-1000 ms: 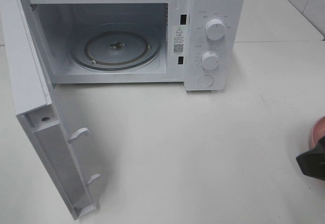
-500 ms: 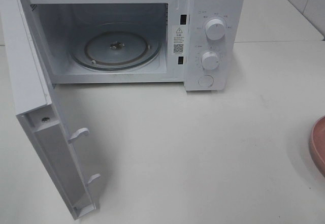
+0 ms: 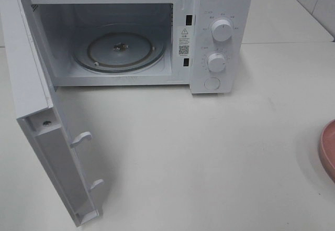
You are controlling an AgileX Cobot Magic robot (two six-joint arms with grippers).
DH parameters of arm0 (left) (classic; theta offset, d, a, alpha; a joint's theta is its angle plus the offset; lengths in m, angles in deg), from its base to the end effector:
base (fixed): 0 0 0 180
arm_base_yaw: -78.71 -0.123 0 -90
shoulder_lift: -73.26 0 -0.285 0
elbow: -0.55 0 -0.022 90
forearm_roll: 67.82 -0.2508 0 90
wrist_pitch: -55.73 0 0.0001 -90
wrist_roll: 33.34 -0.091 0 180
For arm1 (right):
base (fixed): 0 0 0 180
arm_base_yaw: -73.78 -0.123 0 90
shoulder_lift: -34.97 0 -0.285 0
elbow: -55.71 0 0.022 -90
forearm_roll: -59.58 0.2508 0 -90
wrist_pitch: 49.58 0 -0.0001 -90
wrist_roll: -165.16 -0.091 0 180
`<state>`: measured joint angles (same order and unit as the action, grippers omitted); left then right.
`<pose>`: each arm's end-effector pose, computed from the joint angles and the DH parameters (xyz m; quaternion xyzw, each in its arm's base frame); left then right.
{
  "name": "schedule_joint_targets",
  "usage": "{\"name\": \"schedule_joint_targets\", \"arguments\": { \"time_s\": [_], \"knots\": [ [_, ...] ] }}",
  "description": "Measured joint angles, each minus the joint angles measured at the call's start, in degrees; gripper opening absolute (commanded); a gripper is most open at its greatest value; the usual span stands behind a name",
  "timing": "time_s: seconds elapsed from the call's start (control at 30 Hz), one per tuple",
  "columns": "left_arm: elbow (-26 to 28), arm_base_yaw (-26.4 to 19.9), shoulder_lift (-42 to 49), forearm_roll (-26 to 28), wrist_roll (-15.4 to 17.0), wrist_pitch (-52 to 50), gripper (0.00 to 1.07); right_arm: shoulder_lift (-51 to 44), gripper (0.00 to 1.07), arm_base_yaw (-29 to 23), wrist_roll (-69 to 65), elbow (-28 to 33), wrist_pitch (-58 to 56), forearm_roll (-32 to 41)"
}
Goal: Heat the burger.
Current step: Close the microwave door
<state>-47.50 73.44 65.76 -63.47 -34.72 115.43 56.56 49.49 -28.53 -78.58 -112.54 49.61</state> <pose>-0.0055 -0.0065 0.2815 -0.0273 0.8435 -0.0068 0.5364 0.0302 -0.0018 0.2872 -0.0868 0.8997 0.0542 0.4244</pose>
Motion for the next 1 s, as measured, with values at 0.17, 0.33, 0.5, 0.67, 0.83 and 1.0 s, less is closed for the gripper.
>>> {"name": "schedule_joint_targets", "arguments": {
  "time_s": [0.17,0.33,0.5,0.67,0.83,1.0],
  "knots": [
    [0.0,0.0,0.0,0.0,0.0,0.0,1.0,-5.39,0.76,5.16,1.95,0.0,2.01,2.06],
    [0.0,0.0,0.0,0.0,0.0,0.0,1.0,-10.54,0.76,10.14,3.44,0.46,4.07,2.69],
    [0.0,0.0,0.0,0.0,0.0,0.0,1.0,-13.98,0.76,14.78,5.61,2.41,4.53,3.44],
    [0.0,0.0,0.0,0.0,0.0,0.0,1.0,-14.09,0.76,16.67,6.88,2.41,4.64,4.35],
    [0.0,0.0,0.0,0.0,0.0,0.0,1.0,-14.09,0.76,16.67,7.39,2.41,4.64,4.35],
    [0.0,0.0,0.0,0.0,0.0,0.0,1.0,-14.09,0.76,16.67,7.45,2.41,4.64,4.35]
  ]
}}
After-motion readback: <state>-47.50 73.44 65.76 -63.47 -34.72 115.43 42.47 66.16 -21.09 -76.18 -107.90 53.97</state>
